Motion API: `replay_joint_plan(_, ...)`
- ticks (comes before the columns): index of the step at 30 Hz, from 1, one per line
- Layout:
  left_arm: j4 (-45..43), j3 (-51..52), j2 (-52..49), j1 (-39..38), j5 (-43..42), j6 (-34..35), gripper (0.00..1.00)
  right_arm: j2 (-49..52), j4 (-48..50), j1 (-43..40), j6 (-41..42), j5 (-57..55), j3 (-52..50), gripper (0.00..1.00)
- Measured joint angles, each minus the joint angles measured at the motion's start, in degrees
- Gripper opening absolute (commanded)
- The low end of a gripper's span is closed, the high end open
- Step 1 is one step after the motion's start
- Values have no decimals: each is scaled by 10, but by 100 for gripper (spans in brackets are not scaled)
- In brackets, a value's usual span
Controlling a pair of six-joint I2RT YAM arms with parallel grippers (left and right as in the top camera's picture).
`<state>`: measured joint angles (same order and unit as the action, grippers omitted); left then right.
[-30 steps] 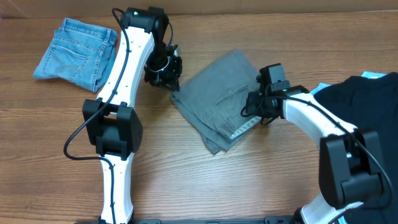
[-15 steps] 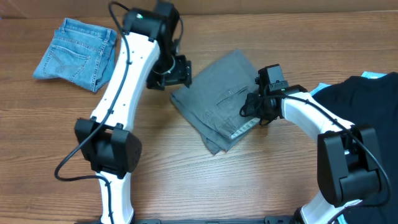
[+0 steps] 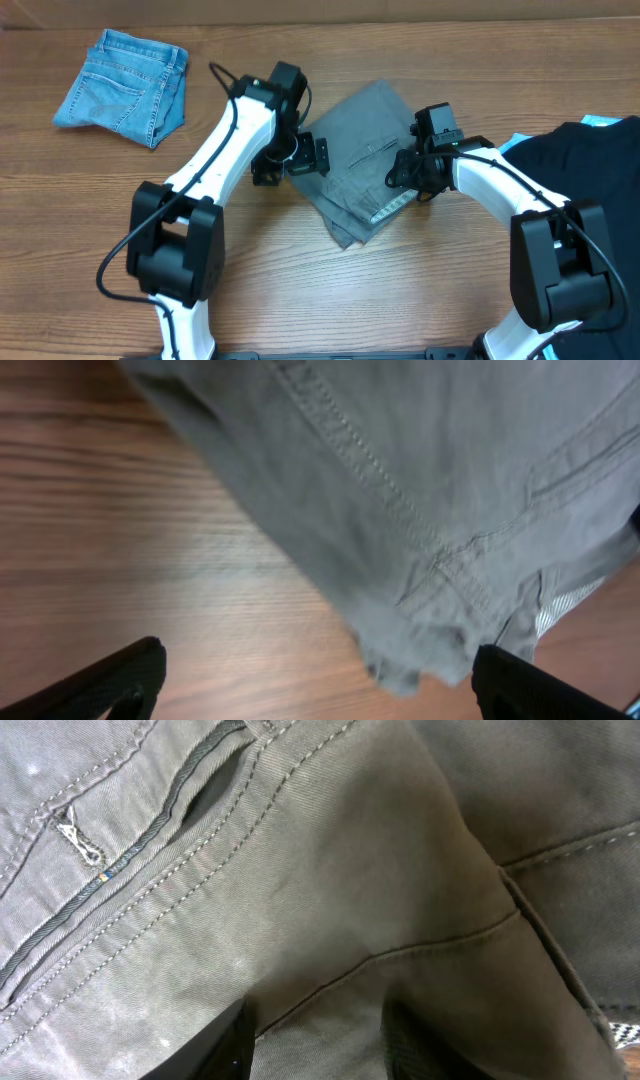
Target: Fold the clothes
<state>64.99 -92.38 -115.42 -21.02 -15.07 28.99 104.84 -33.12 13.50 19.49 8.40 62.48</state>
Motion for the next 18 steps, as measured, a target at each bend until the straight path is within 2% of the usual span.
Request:
replay_joint_plan(6,-186,136,8,0,-68,50,100,0,0,0,0,0,0,45)
replay_joint_plan(13,-280,201,25,-2,-98,128,100,0,-5,0,0,0,0,45)
replay_joint_plan(18,-389,240,38,-16,-111,173,100,0,-5,0,0,0,1,44)
